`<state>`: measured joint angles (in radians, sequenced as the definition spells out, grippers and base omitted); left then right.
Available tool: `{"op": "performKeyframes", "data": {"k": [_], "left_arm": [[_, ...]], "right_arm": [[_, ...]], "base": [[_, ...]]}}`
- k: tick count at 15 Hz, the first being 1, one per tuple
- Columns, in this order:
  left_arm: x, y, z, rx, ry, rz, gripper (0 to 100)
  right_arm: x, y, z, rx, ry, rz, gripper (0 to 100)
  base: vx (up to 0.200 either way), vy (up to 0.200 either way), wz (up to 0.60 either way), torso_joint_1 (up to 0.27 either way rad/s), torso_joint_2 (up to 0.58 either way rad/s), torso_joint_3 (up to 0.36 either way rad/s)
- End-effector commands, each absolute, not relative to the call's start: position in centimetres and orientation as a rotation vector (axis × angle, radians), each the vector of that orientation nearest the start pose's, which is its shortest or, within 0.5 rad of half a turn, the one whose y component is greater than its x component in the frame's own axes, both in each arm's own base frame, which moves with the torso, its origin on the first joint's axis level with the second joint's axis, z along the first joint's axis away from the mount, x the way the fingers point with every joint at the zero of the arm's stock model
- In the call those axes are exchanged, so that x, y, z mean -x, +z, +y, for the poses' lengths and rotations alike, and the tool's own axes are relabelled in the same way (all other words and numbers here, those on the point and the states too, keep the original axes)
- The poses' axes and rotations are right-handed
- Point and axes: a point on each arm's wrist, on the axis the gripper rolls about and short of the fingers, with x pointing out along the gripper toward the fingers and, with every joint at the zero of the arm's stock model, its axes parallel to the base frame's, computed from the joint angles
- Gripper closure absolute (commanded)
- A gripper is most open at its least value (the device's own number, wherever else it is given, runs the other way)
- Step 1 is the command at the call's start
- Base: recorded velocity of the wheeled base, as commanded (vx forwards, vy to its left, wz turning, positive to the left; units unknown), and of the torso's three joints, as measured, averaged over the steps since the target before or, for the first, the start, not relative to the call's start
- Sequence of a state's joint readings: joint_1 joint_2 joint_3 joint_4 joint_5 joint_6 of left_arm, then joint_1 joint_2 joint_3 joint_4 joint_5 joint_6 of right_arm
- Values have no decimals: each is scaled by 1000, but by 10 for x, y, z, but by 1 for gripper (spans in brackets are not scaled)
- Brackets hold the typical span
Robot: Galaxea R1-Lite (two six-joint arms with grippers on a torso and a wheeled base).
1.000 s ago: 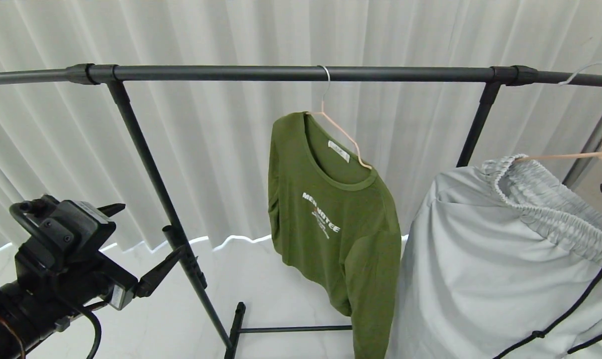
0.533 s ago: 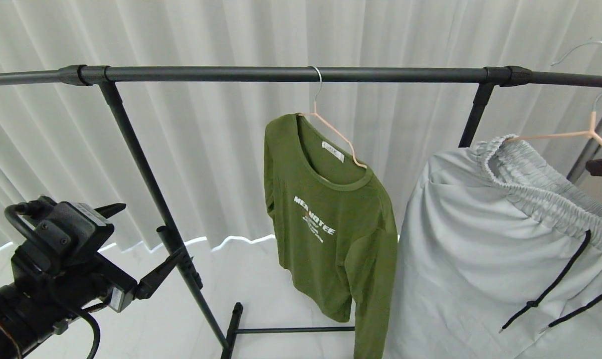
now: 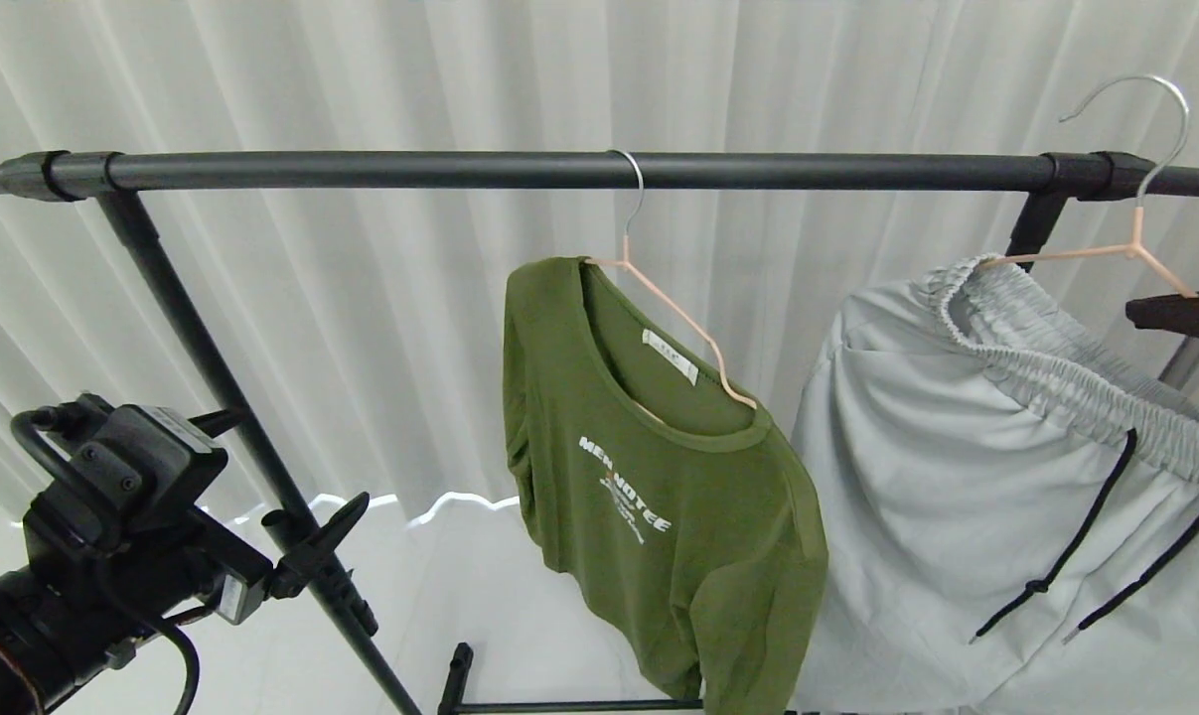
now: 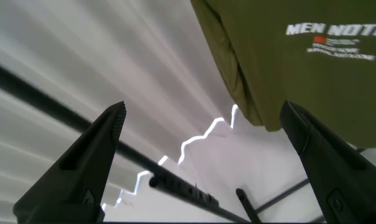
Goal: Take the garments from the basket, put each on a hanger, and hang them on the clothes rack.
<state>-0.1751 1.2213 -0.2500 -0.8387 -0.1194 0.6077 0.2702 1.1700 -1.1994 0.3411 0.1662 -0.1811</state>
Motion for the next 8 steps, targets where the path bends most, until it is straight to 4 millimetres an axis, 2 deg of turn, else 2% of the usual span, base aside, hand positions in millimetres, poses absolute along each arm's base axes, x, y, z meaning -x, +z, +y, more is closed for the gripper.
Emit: {"op": "performKeyframes", "data": {"k": [1, 3, 8], "left_arm": [[-155, 164, -30, -608, -330, 50, 0], [-155, 164, -30, -606, -330, 49, 0], [-155, 164, -30, -606, -329, 47, 0]], "right_arm": [[-157, 324, 48, 193, 462, 295, 100], [-166, 323, 50, 194, 462, 309, 100], [-201, 311, 59, 195, 449, 337, 100]], "base": [[0, 0, 0, 0, 0, 0], [0, 0, 0, 0, 0, 0], [0, 0, 0, 0, 0, 0]]}}
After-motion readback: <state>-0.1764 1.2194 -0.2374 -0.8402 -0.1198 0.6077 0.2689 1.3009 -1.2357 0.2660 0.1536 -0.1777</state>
